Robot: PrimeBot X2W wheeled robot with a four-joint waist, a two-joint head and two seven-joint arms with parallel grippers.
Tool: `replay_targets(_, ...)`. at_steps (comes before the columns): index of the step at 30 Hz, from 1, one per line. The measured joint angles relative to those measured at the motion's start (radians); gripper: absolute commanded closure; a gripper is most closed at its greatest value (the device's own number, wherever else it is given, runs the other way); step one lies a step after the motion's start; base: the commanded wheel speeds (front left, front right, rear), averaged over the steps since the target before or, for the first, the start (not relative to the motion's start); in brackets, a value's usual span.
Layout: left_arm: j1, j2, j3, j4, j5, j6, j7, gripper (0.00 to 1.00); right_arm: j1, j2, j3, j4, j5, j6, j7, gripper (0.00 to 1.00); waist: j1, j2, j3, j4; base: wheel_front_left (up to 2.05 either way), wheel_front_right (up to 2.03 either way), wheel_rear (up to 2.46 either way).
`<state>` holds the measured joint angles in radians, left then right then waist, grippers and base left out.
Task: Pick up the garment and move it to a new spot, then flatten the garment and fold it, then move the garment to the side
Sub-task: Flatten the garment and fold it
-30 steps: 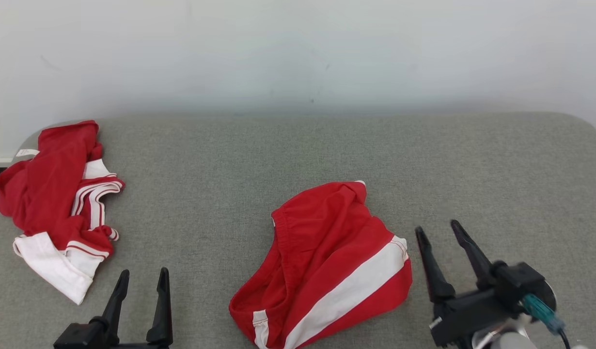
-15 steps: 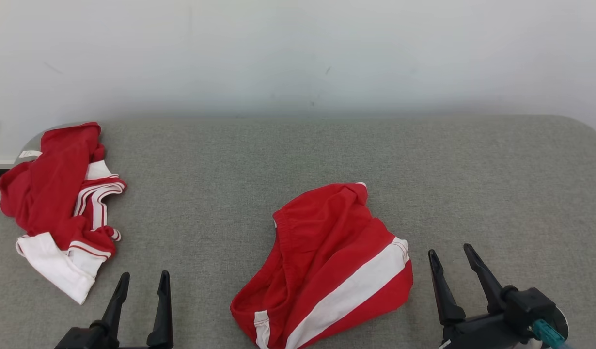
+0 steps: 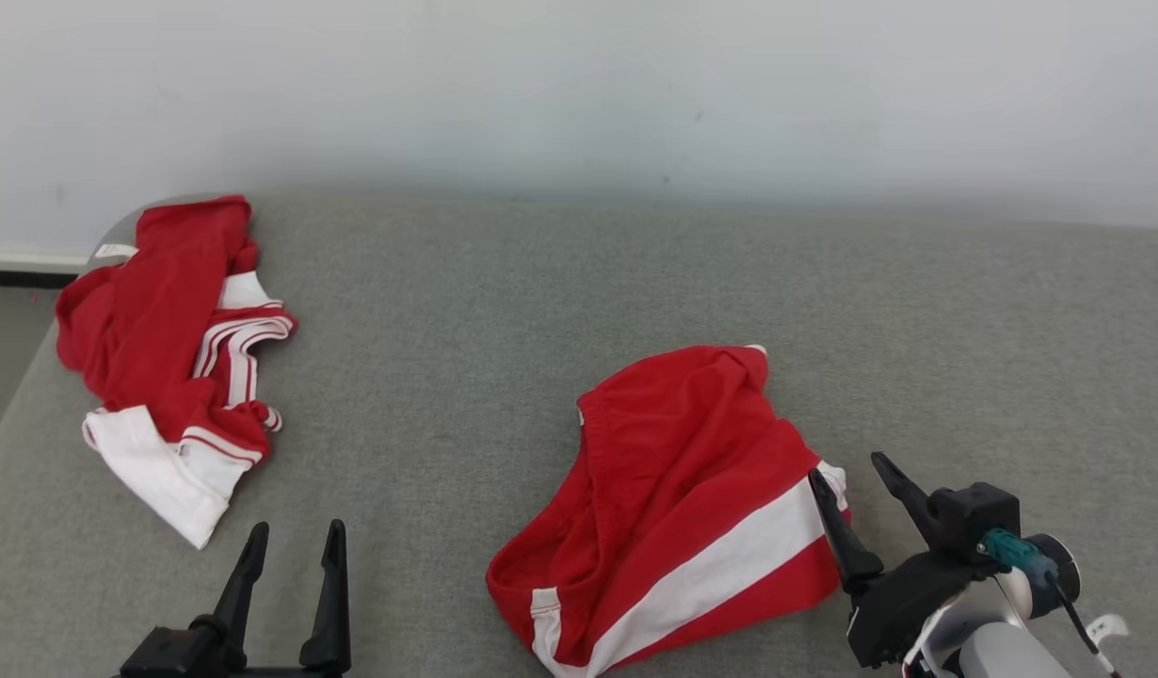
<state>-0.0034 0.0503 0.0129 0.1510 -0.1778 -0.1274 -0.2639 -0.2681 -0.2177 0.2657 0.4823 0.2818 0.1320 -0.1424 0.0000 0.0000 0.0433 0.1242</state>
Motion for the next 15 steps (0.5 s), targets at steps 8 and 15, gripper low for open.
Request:
replay_targets(8,-0.009,0.000,-0.003,0.004,-0.006,0.001,0.000,0.00,-0.066,-0.003,0.061,0.172,0.081,0.000,0.026,0.54,0.0000,0.0000,0.034,0.038,0.00,0.00,0.00)
replay_targets(15,-0.018,0.000,0.000,0.008,-0.007,0.002,0.000,0.00,-0.103,-0.002,0.094,0.222,0.128,0.000,-0.063,1.00,0.0000,0.0001,0.048,0.028,0.00,0.00,0.00)
